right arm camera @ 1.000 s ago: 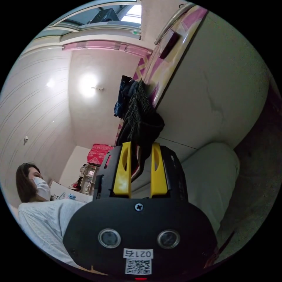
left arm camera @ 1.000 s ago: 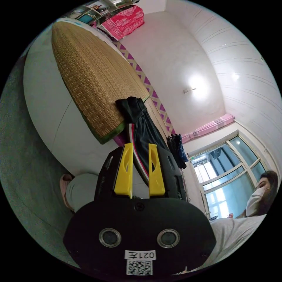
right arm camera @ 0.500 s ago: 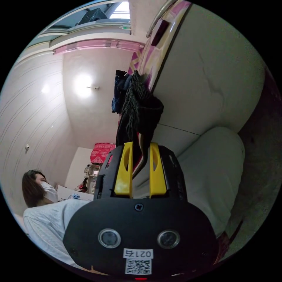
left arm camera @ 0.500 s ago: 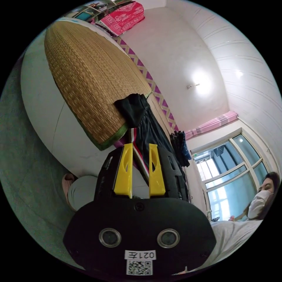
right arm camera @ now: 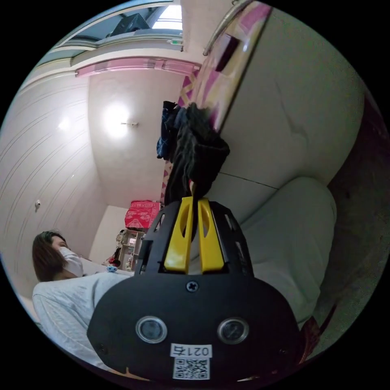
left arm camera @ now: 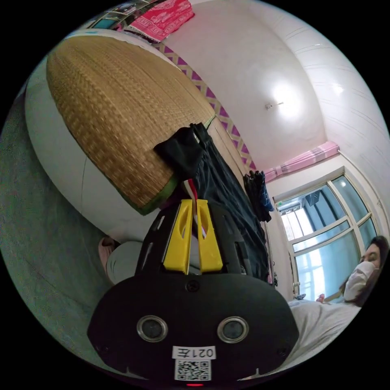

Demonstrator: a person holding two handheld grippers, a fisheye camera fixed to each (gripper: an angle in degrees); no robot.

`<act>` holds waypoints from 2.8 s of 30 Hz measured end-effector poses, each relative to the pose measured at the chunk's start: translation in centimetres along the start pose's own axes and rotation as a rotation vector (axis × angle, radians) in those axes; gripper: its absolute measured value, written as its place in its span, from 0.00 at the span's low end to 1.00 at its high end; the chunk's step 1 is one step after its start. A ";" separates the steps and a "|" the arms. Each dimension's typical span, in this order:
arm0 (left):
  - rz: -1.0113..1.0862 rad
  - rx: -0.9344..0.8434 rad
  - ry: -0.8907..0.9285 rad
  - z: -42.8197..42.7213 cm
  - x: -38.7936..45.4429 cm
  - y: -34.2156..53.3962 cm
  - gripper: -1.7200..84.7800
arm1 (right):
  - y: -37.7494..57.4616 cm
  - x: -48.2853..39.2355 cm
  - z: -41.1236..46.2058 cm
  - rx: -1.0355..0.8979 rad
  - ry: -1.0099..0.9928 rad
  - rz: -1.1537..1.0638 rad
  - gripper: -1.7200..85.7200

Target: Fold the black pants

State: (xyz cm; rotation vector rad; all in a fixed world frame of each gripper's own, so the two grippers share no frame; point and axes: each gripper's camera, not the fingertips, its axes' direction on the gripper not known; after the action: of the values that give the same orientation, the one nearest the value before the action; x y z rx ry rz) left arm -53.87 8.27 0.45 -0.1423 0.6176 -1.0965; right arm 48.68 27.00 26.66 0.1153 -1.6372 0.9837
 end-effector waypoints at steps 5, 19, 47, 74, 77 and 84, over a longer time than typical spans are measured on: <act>0.151 -0.017 0.001 0.9 5.8 -4.6 0.01 | -6.0 -6.3 2.5 -0.029 -0.151 -0.170 0.02; 0.234 -0.262 -0.248 24.4 15.6 -23.1 0.06 | -27.8 -2.5 29.6 -0.135 0.141 -0.128 0.09; 0.112 -0.151 -0.199 23.2 11.2 -25.8 0.02 | 15.3 -0.8 57.1 -0.938 0.142 -1.063 0.14; 0.090 -0.093 -0.195 22.5 3.4 -30.3 0.01 | 22.7 10.3 53.5 -1.029 0.341 -1.193 0.01; 0.081 -0.001 -0.186 20.8 2.2 -30.5 0.01 | 20.9 10.0 50.3 -0.972 0.263 -1.140 0.02; 0.037 -0.163 -0.091 22.6 1.4 -29.1 0.13 | 18.3 10.0 45.6 -0.844 0.207 -1.043 0.02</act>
State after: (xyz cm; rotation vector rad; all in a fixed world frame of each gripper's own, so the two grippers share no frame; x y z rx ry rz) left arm -64.30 -10.75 30.29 -0.3188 0.6258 -0.9976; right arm 0.45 13.49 26.17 0.2429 -1.3819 -0.4812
